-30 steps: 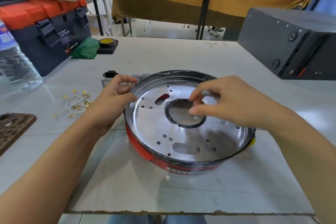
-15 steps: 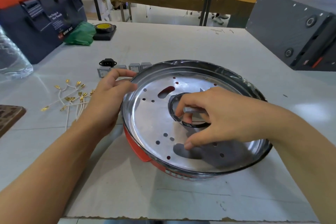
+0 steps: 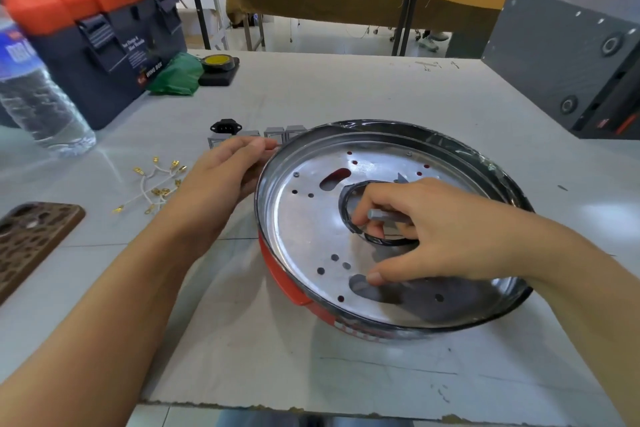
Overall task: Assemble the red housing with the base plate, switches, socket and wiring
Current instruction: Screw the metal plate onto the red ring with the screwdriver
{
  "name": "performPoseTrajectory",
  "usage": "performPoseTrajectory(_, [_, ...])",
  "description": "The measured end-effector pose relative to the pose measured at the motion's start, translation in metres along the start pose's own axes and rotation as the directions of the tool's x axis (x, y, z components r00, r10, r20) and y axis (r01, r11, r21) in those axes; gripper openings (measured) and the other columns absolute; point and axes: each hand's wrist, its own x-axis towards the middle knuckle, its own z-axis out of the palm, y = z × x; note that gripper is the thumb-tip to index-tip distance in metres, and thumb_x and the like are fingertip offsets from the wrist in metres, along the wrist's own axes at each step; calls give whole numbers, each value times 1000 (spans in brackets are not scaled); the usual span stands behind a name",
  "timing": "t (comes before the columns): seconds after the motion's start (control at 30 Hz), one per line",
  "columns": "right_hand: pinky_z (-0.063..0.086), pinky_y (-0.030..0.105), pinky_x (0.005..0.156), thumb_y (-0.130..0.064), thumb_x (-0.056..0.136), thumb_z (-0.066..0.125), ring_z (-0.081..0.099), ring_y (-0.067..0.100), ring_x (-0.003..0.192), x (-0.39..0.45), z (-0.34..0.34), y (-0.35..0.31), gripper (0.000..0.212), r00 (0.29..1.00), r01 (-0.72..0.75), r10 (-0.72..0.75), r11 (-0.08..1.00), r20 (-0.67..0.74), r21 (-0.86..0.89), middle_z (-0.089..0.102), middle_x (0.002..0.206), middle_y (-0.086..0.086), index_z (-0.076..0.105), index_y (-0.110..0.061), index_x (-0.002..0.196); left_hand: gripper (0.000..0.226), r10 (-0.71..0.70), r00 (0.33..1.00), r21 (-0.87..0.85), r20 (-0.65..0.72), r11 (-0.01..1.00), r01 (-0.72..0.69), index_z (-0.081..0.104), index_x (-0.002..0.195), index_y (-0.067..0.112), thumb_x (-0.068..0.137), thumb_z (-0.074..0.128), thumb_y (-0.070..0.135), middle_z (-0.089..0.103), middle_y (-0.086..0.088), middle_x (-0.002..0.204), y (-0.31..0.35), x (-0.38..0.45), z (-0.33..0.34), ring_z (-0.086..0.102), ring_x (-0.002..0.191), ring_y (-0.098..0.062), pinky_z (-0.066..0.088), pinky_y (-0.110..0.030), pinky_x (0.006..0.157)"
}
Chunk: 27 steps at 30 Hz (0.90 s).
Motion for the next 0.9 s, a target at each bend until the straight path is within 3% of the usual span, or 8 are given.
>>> performPoseTrajectory(0.13, [53,43,80,-41,68,77,68,19,85,0,-1,0,37,1000,-8,7,999,18,45,64,90,-3,53,-32,94,20,87,996,254,22,963,-89,69,95,14,95,49,12,73,0,96,6,-4,-31,68,87,-8,53,-18,76])
performPoseTrajectory(0.2, [52,45,81,-38,69,78,68,23,83,1,-1,-1,35,1000,-7,6,998,18,56,63,90,-1,53,-31,93,18,96,995,413,26,905,-98,71,89,20,92,55,12,73,4,89,5,-9,-46,67,81,-5,52,-18,71])
performPoseTrajectory(0.3, [50,47,86,-37,70,78,65,24,86,3,-2,-3,35,1000,-6,5,999,14,43,62,95,3,54,-30,94,17,97,995,610,-8,789,-72,72,81,27,87,63,14,72,5,84,2,-14,-62,65,80,-10,50,-26,78])
performPoseTrajectory(0.4, [47,50,91,-37,70,77,60,27,93,6,-3,-5,36,1000,-13,13,999,6,38,61,98,9,54,-28,96,14,119,993,752,3,654,-80,72,82,27,83,67,14,68,7,84,-1,-16,-72,59,75,0,45,-11,69])
performPoseTrajectory(0.5, [46,47,93,-33,70,79,59,25,94,6,-3,-7,35,1000,-11,11,998,4,64,60,97,6,55,-27,95,14,138,990,813,28,574,-103,71,84,24,78,71,11,61,11,79,-5,-17,-74,52,69,11,36,0,60])
performPoseTrajectory(0.67, [48,40,86,-35,70,78,57,23,92,5,-2,-7,36,1000,-14,14,999,-4,38,59,95,1,55,-27,97,9,139,990,855,24,510,-92,69,82,19,78,71,11,59,0,79,-10,-13,-68,51,73,-10,34,-12,60])
performPoseTrajectory(0.77, [48,40,84,-36,71,78,56,24,90,5,-1,-8,36,1000,-14,14,1000,-6,24,59,96,5,54,-27,97,7,153,988,867,33,488,-105,70,75,15,79,70,8,54,1,76,-12,-12,-64,47,71,-13,30,-23,58])
performPoseTrajectory(0.9, [48,40,86,-36,71,77,57,22,95,5,-1,-7,36,1000,-12,13,1000,-7,28,60,99,3,54,-28,97,7,159,986,869,53,480,-124,70,75,13,79,69,8,56,0,80,-15,-11,-62,48,72,-12,25,-22,60])
